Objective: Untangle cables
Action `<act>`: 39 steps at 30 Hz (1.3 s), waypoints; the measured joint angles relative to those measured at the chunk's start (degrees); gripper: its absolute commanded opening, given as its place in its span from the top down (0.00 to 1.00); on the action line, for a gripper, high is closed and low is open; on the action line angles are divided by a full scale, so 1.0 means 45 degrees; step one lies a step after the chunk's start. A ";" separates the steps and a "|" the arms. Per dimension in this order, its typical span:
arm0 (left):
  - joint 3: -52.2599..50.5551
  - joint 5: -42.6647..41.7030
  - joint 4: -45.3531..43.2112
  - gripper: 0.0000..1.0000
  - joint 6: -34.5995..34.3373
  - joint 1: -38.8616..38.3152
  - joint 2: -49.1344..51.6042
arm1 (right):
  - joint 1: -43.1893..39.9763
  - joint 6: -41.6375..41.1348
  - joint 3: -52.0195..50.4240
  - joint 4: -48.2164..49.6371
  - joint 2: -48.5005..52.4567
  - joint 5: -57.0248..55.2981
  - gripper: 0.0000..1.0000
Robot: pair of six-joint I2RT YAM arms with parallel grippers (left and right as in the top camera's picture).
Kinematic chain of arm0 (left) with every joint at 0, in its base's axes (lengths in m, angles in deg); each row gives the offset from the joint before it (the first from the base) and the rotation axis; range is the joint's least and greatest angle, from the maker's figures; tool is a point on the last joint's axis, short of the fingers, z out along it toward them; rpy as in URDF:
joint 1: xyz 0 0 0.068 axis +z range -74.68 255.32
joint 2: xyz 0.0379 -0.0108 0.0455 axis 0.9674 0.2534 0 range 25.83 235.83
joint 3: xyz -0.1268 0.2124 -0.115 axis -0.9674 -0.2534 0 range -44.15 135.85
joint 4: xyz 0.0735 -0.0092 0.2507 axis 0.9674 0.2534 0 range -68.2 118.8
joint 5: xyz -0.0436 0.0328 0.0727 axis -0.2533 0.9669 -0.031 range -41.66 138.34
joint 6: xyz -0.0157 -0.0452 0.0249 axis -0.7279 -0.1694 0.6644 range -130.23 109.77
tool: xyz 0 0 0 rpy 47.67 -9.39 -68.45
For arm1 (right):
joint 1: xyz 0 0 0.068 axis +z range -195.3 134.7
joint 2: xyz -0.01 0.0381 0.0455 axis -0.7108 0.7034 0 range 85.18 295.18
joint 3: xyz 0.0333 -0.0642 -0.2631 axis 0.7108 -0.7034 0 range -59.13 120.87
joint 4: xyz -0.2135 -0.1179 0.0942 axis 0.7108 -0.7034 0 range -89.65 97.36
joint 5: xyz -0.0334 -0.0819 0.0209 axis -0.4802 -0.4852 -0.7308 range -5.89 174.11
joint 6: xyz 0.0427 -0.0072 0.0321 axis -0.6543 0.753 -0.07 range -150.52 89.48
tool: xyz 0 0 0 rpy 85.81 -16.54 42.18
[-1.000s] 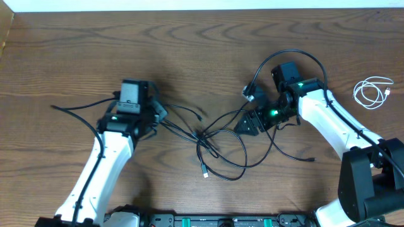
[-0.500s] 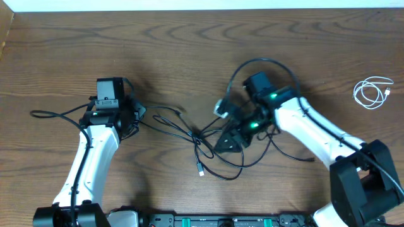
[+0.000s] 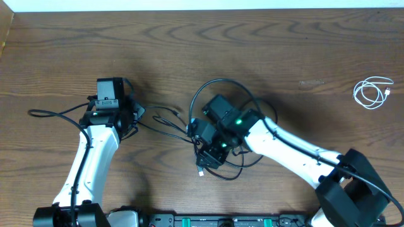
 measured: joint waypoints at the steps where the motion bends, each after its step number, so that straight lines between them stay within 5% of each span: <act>1: 0.0000 0.0000 0.0000 0.92 0.0000 0.0000 0.0000 | 0.0170 -0.0151 0.0000 0.0117 0.0000 -0.0233 0.88; 2: 0.0000 0.0000 0.0005 0.92 0.0000 0.0000 0.0000 | 0.0340 -0.0272 0.0000 0.0243 0.0005 -0.0442 0.99; 12: 0.0000 0.0044 0.0010 0.92 0.0000 0.0000 0.0000 | 0.0505 -0.1413 0.0151 0.0491 -0.0505 0.0719 0.99; 30: 0.0000 0.0180 0.0058 0.92 0.0000 0.0000 0.0000 | -0.3376 -0.1802 0.0554 0.0869 -0.6057 0.1671 0.99; 39: 0.0000 0.0175 0.0068 0.92 0.0000 -0.0005 0.0000 | -0.4425 -0.4381 0.0554 -0.0879 -0.6105 -0.2657 0.99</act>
